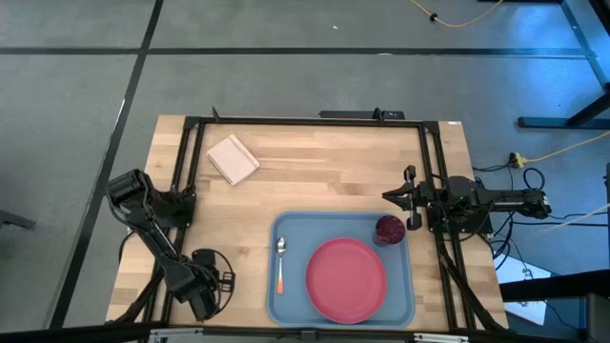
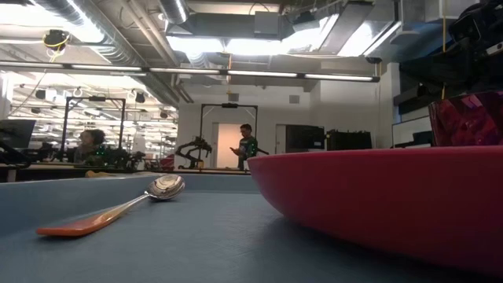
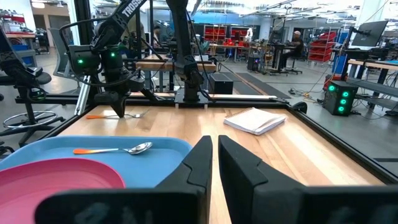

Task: Pick and place plate/cup/fork/spoon on tray
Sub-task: Put the orange fork on the serving tray between the orange spoon and the pink plate

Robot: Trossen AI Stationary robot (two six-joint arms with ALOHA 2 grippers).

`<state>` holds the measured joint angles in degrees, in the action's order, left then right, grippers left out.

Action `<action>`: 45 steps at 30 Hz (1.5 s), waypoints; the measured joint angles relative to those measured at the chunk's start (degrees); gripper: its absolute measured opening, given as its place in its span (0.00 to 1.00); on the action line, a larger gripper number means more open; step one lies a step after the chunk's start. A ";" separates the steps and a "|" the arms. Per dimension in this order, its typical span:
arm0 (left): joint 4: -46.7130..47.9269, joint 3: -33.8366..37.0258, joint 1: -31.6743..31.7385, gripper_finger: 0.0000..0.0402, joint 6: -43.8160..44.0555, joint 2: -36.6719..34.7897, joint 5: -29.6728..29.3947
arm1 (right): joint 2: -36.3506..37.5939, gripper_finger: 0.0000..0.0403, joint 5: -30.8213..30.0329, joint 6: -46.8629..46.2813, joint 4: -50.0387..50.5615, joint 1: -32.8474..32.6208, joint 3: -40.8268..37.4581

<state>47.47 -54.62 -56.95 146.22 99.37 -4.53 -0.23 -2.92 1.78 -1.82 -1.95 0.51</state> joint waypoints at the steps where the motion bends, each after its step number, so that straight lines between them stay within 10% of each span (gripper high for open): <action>1: -0.06 0.01 0.04 0.09 0.03 0.00 0.17 | -0.02 0.08 0.00 0.01 0.02 0.00 0.00; 16: -0.35 0.15 1.70 0.01 0.01 -0.67 1.36 | -0.02 0.08 0.00 0.00 0.02 0.00 0.00; 23: 0.12 0.36 3.79 0.01 -3.14 -5.73 -11.01 | -0.02 0.08 0.00 0.00 0.00 0.02 0.00; 35: -9.57 -2.70 17.20 0.01 -23.92 -13.51 -14.18 | 0.00 0.08 0.00 0.00 0.01 0.01 0.00; 45: -11.10 -12.07 29.17 0.01 -37.33 -3.95 -7.07 | -0.02 0.08 0.00 0.00 0.02 0.01 0.00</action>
<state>36.38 -66.69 -27.78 108.89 95.42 -11.60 -0.25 -2.92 1.78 -1.80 -1.94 0.51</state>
